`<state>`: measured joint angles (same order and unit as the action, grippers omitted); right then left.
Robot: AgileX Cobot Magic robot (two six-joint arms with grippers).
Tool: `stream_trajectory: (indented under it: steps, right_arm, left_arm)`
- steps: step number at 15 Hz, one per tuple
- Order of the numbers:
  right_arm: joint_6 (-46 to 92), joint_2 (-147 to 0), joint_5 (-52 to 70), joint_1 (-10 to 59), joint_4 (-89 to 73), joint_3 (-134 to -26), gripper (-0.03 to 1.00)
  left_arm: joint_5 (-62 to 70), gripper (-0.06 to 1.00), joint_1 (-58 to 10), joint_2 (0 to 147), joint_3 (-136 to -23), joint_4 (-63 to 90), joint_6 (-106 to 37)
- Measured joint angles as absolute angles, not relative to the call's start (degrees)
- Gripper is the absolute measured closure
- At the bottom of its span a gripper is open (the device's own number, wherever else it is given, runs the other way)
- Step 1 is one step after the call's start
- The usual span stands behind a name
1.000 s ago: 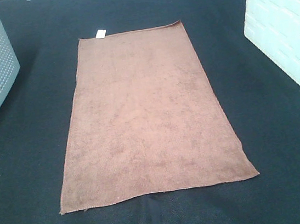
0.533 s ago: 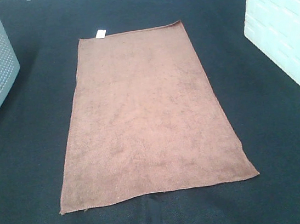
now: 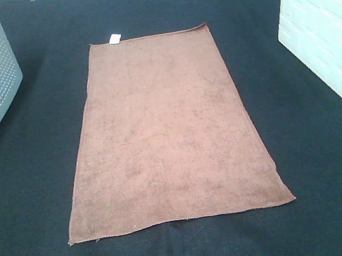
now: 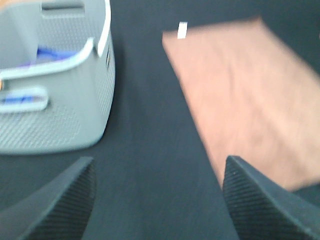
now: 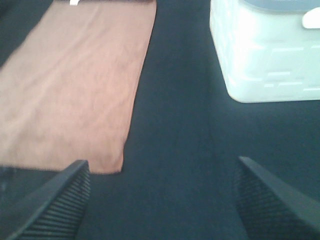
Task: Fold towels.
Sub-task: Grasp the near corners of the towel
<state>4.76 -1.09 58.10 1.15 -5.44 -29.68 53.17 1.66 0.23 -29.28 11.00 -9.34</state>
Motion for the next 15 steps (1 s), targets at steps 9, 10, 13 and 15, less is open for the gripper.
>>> stream_trajectory:
  steps: [9, 10, 13, 15]
  right_arm:
    - [-4.5, -45.7, 45.8, 1.1, -5.7, -30.0, 0.22]
    - [-2.5, -50.5, 44.9, 1.1, -6.2, -30.0, 0.22]
    - [6.4, -66.1, 41.0, 1.1, -13.9, -30.1, 0.22]
    - [14.5, -73.5, 38.0, 1.1, -22.6, -30.1, 0.22]
  left_arm:
    - [32.9, 0.26, 1.7, 40.3, -23.4, 40.3, -12.9]
    - [32.8, 0.26, 1.7, 45.7, -23.4, 44.1, -16.7]
    - [32.7, 0.26, 1.7, 63.3, -23.4, 57.5, -32.0]
    - [32.8, 0.26, 1.7, 73.1, -23.4, 68.2, -43.9]
